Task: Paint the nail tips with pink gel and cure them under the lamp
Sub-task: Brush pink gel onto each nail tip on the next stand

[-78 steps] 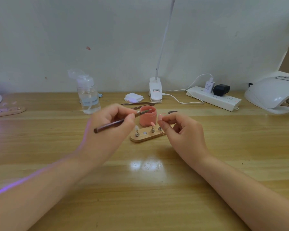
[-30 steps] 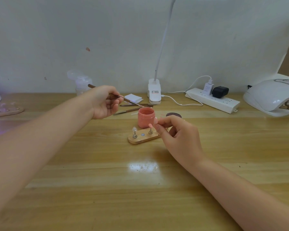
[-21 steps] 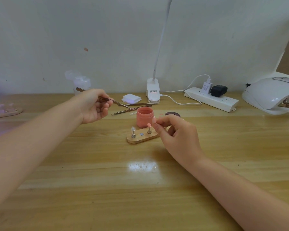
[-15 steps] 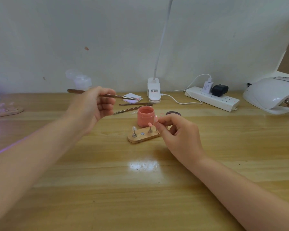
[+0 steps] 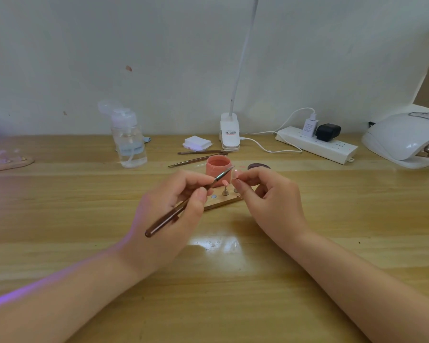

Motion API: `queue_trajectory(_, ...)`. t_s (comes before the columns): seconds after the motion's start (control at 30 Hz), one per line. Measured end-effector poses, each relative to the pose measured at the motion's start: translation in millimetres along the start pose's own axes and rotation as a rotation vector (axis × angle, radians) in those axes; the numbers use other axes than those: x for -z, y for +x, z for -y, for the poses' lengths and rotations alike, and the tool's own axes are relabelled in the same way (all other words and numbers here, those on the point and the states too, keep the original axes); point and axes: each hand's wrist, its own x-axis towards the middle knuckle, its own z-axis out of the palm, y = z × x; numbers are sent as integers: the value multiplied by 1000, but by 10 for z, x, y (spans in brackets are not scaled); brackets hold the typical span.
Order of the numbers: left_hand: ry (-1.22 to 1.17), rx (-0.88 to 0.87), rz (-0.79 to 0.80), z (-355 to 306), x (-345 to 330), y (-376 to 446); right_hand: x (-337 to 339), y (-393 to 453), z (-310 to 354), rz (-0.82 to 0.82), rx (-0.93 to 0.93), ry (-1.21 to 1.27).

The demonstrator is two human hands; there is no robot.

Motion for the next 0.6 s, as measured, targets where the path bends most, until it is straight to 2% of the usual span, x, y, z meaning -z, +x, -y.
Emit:
queue_trajectory(0.27,72,-8,45,40,-4,-21,1,-7,-13,5,14,-11)
queue_trajectory(0.6,58,2,19,46,-21,-41,0,-10,-25,7,18,-26)
